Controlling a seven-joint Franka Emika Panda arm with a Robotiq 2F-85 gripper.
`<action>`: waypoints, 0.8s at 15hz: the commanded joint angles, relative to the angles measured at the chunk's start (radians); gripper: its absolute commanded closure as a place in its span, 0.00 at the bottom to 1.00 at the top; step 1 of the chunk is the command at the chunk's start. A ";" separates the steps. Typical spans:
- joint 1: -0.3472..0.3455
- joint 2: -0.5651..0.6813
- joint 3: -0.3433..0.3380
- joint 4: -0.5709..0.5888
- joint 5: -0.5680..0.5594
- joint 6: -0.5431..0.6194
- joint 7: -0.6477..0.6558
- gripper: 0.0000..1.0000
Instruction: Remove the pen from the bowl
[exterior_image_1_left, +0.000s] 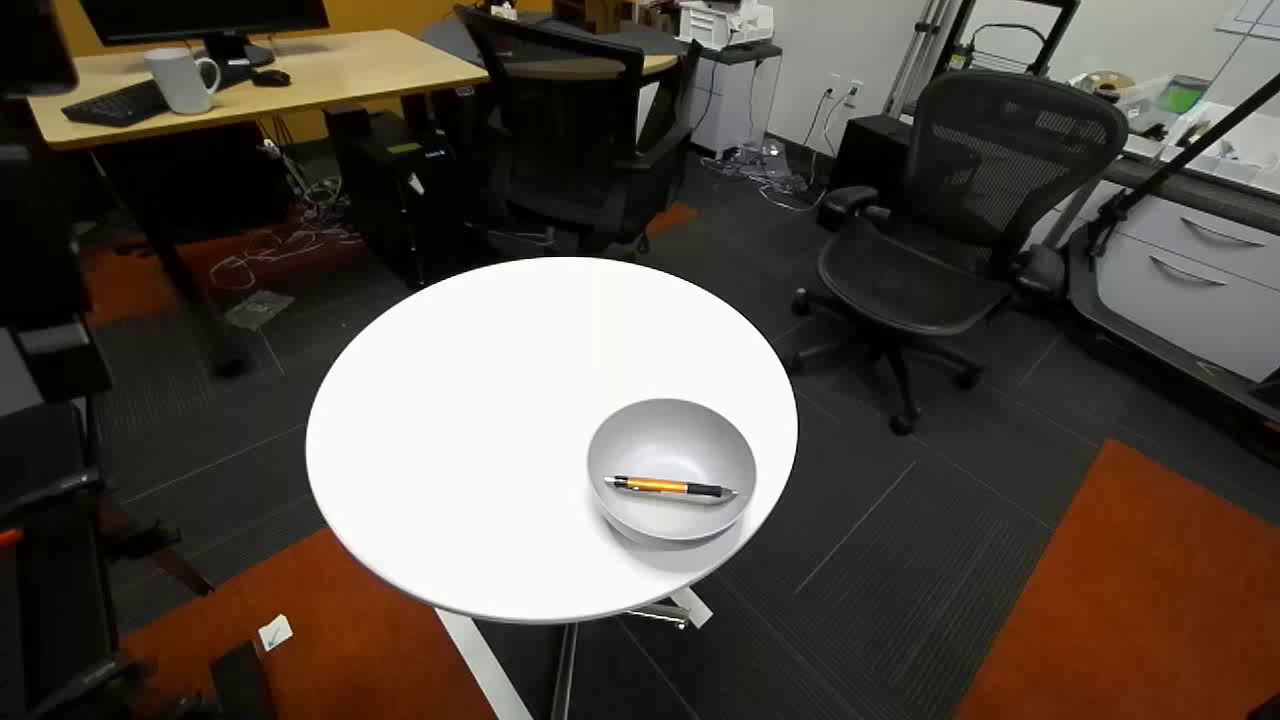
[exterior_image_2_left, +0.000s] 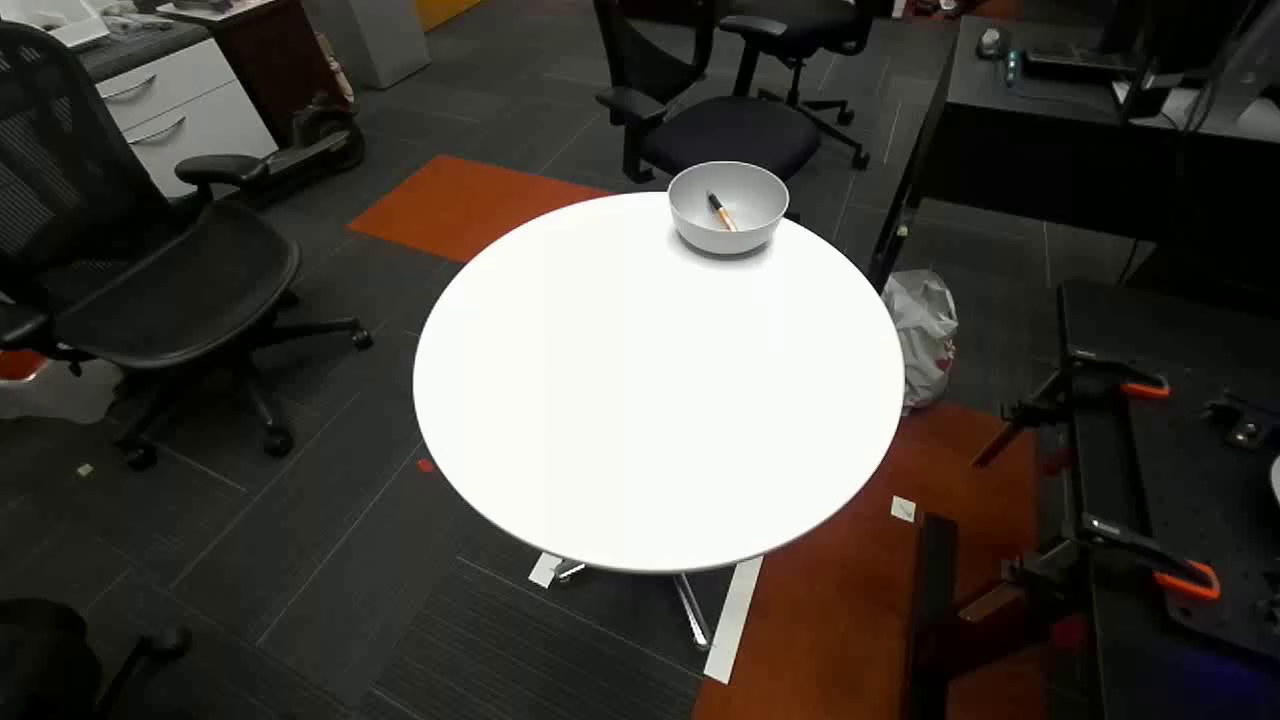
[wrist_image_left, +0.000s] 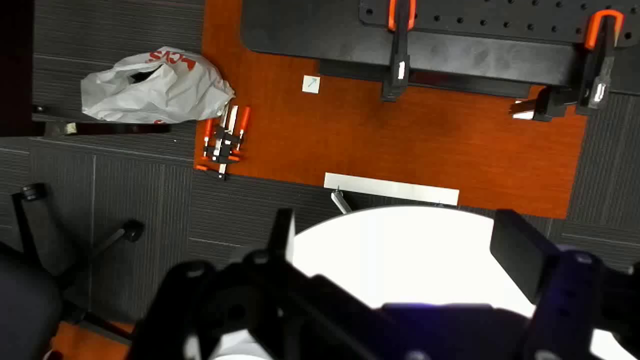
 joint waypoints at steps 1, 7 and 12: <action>0.003 0.000 -0.002 0.001 -0.001 -0.002 0.001 0.00; 0.007 0.013 -0.002 0.012 0.009 0.003 0.005 0.00; 0.020 0.154 0.012 0.135 0.040 0.072 0.072 0.00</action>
